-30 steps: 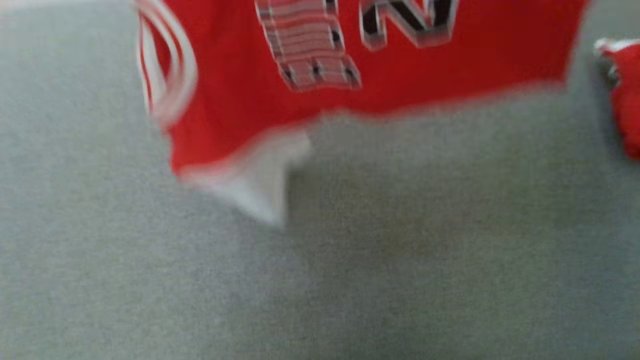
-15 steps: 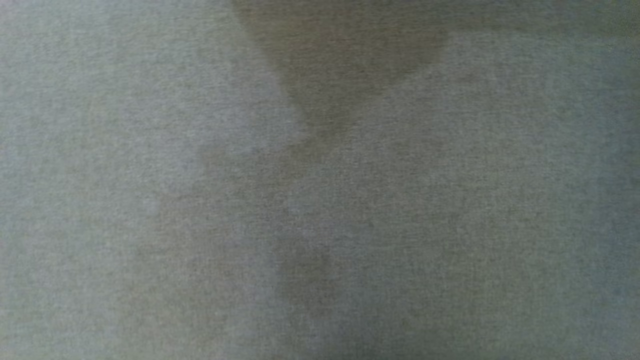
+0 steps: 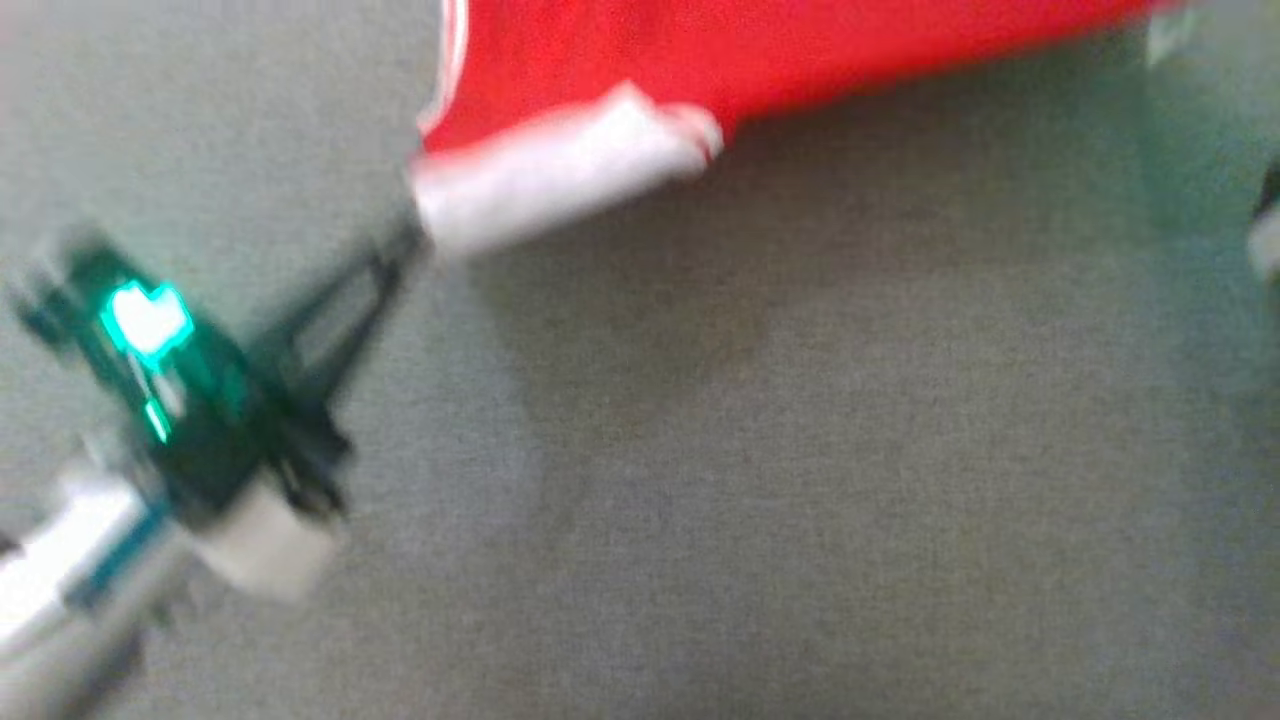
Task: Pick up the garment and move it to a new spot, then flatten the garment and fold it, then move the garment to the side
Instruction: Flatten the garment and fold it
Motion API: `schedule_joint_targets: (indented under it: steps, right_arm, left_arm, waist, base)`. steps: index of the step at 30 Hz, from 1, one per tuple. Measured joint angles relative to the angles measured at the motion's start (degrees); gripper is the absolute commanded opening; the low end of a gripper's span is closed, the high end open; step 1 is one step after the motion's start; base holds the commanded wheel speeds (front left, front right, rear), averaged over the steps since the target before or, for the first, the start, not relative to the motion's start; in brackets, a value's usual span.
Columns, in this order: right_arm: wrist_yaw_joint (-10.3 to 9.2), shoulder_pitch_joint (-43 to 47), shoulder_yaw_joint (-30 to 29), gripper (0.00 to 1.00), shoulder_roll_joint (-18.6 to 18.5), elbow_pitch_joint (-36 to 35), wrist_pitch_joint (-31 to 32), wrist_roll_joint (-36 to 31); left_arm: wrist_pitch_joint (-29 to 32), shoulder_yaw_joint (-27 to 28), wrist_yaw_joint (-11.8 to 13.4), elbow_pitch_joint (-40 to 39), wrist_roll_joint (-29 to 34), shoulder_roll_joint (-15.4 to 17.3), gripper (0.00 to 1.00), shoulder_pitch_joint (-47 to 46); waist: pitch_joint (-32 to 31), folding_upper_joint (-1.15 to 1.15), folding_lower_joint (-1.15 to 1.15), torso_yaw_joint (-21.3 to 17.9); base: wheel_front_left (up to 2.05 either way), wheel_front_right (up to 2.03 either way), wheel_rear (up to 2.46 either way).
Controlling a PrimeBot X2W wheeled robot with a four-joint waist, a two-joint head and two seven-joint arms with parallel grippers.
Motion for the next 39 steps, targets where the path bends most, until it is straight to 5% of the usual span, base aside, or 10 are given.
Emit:
schedule_joint_targets:
  steps: [10,17,27,39]
  right_arm:
    - [0.0,36.9,-15.9,0.0,4.0,-15.8,0.1,-3.1]
    - [0.0,51.2,-21.7,0.0,9.3,-29.0,5.2,-6.1]
    - [0.0,45.9,-22.9,0.0,11.9,-31.4,11.5,-5.6]
    - [0.0,29.5,-20.4,0.0,11.3,-22.8,12.9,-3.1]
  left_arm:
    - [0.0,0.2,6.5,-5.3,-4.2,-3.4,0.0,27.1]
    - [0.1,2.6,6.1,-6.2,-4.2,-3.3,0.0,34.5]
    - [0.1,6.4,0.3,-2.2,-3.5,-3.7,0.0,26.4]
    - [1.2,8.8,-7.4,7.6,-0.1,-7.1,0.0,4.8]
  waist:
    - [-7.8,0.0,0.0,0.9]
    - [-9.2,0.0,0.01,0.0]
    - [-7.3,0.0,0.03,-1.0]
    - [-1.0,0.0,0.04,-1.6]
  base:
    - [0.0,0.0,0.0]
    - [0.0,0.0,0.0]
    - [0.0,0.0,0.0]
    - [0.0,0.0,0.0]
